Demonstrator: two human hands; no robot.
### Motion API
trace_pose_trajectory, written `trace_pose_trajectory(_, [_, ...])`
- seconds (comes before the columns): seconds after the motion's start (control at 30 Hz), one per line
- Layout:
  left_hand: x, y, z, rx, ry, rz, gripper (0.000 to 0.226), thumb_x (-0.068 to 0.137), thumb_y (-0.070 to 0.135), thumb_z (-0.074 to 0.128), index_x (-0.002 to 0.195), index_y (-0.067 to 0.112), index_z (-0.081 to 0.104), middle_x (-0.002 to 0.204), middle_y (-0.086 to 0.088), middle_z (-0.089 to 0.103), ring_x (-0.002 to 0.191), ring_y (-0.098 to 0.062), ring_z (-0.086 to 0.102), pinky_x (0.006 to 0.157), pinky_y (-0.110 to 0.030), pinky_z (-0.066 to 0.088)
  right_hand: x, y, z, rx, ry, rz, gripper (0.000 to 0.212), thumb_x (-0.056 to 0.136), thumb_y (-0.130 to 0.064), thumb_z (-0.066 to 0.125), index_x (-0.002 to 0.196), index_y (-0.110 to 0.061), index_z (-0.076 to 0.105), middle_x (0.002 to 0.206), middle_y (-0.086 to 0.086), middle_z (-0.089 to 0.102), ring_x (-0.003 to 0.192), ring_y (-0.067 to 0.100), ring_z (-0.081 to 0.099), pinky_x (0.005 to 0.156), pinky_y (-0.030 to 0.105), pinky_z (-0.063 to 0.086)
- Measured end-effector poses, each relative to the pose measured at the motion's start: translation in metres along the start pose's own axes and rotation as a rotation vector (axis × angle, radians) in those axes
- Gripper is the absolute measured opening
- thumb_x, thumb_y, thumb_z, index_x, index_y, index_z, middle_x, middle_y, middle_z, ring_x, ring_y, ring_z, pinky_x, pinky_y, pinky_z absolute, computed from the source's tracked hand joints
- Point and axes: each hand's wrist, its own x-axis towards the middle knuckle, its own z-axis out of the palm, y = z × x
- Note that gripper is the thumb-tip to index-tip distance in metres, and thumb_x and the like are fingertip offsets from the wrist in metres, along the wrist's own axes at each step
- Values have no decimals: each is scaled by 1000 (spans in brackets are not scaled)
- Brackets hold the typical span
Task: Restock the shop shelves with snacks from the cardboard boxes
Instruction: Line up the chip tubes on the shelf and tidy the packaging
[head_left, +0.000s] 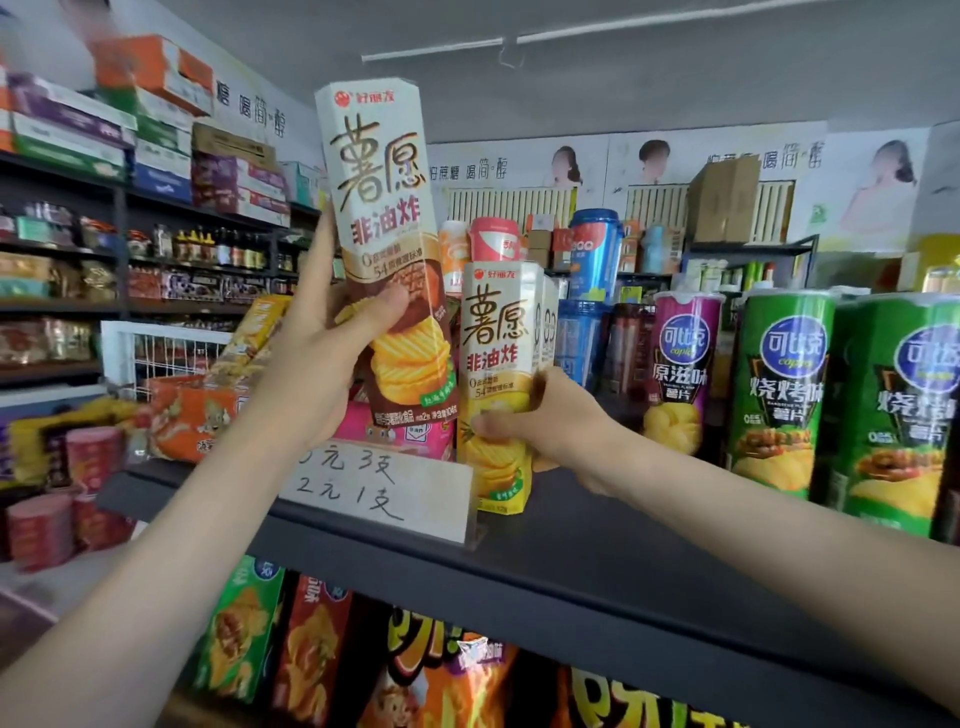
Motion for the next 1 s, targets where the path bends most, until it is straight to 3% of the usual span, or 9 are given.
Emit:
trace_pose_trajectory(0.13, [-2,1,0,2,8,-10,85,76,18,67,149,40,28,132,6,58,119,-11,58,92,-35,52,-3,-2,4,-43,57,-46,65,71,-24,86,120,-15,45,111,-2,65,95,11,65,57,16,54])
trace_pose_trajectory(0.3, [-5,5,9,-27,-18,-16,87,73,16,66,148,41,28,127,6,61,111,-7,63,78,-24,55,-10,-1,-1,-82,39,-68,63,73,-27,83,119,-17,42,107,-7,60,90,5,61,55,12,49])
trace_pose_trajectory(0.43, [-7,8,17,-22,-23,-28,87,74,17,66,149,40,28,129,7,60,115,-9,61,85,-28,54,-13,1,-5,-82,16,-83,63,76,-25,81,125,-17,42,110,-7,60,86,0,59,51,10,47])
trace_pose_trajectory(0.57, [-12,12,29,-31,-24,-29,85,74,16,66,148,39,30,126,7,62,112,-7,62,82,-25,54,-18,-1,-10,-79,-21,-89,64,76,-26,81,127,-17,44,105,-12,58,85,-1,57,49,8,45])
trace_pose_trajectory(0.63, [-16,14,35,-30,-37,-24,85,75,16,65,149,37,29,128,7,61,115,-8,61,85,-27,54,-23,-4,-18,-147,14,-103,61,78,-31,79,126,-17,44,101,-13,55,86,2,56,58,12,45])
trace_pose_trajectory(0.73, [-23,16,48,-26,-83,-19,83,77,17,66,147,40,30,127,9,62,119,-11,59,93,-36,52,-29,-13,-41,-125,165,-158,52,87,-38,68,129,-17,46,113,-4,55,104,17,57,84,31,52])
trace_pose_trajectory(0.8, [-27,14,61,-12,-126,-26,80,79,18,69,144,45,31,127,13,62,119,-10,58,93,-38,52,-38,-25,-60,139,146,-240,34,92,-38,61,117,-16,52,111,0,57,107,20,58,81,32,53])
trace_pose_trajectory(0.87, [-30,8,75,26,-179,-41,83,80,25,76,143,51,30,135,13,56,124,-13,55,96,-43,50,-49,-33,-77,328,17,-330,40,89,-44,59,115,-13,56,111,6,60,105,20,61,76,29,53])
trace_pose_trajectory(1.0, [-35,-2,103,78,-222,-77,80,68,48,76,131,69,31,140,19,49,132,-11,46,105,-49,42,-64,-41,-91,149,-119,-365,58,79,-37,73,128,-15,50,122,8,62,105,16,66,80,30,56])
